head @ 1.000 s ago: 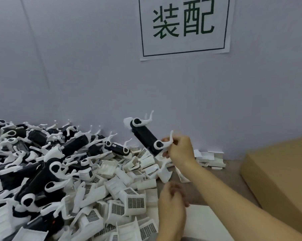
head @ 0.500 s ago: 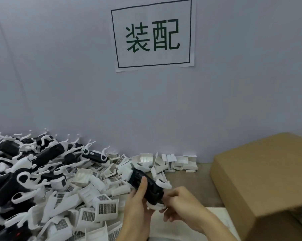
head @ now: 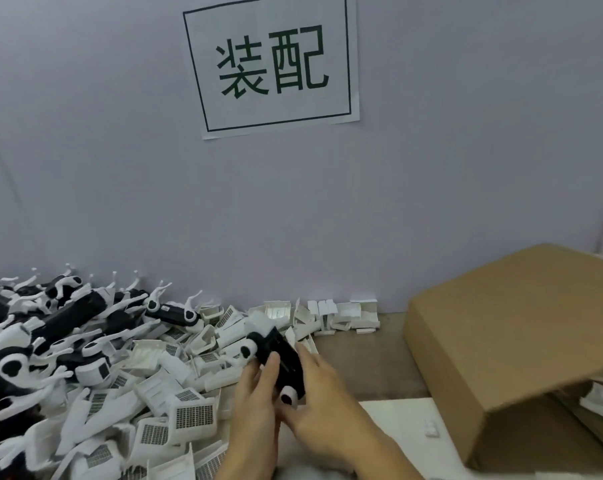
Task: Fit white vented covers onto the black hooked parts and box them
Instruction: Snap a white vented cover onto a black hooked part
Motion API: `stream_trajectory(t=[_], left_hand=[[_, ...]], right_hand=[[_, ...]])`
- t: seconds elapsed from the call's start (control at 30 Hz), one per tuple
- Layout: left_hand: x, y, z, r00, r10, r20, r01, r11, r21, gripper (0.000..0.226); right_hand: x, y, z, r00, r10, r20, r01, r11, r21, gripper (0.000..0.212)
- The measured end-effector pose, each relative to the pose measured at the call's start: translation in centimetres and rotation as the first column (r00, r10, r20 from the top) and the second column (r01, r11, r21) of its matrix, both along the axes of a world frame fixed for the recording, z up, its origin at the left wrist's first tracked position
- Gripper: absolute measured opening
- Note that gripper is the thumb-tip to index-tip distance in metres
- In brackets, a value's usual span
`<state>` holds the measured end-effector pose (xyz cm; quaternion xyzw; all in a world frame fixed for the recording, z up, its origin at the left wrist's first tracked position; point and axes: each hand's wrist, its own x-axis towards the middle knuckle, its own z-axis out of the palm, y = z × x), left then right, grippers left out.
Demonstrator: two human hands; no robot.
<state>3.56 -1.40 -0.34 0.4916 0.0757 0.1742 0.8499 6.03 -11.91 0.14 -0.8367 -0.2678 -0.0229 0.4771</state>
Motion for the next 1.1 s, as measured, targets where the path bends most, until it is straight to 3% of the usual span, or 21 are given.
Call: stream_trajectory(t=[0.13,0.37,0.63,0.73,0.93,1.0,1.1], left_hand=[[-0.1,-0.4,-0.3,0.997,0.013,0.073,-0.032,0.966,0.255,0.022],[-0.6,-0.7,-0.1,0.981,0.041,0.188,-0.144,0.801,0.581,0.041],[-0.6,-1.2,0.5,0.965,0.094,0.244,-0.242,0.677,0.695,0.027],[-0.7,-1.1,0.4,0.969,0.108,0.222,-0.235,0.683,0.692,0.026],[-0.2,-1.1,0.5,0.981,0.141,0.131,-0.192,0.679,0.709,0.014],[0.2,-1.4,1.5,0.987,0.147,0.071,-0.15,0.642,0.752,0.007],[1.5,-2.3,3.4,0.981,0.174,-0.081,-0.032,0.568,0.823,0.018]], right_hand=[[0.4,-0.6,-0.2,0.997,0.028,-0.07,-0.015,0.982,0.187,0.035],[0.4,-0.1,-0.2,0.999,0.028,-0.035,-0.015,0.951,0.31,0.027],[0.1,0.1,0.4,0.983,-0.141,0.12,0.115,0.973,0.202,0.018],[0.4,0.2,0.1,0.979,-0.138,0.148,0.116,0.982,0.15,0.03],[0.8,0.6,-0.6,0.986,-0.1,0.13,0.082,0.987,0.141,0.012],[0.7,0.5,-0.5,0.986,-0.102,0.129,0.081,0.984,0.16,0.014],[0.7,-0.1,-0.3,0.989,-0.132,0.059,0.116,0.967,0.225,0.023]])
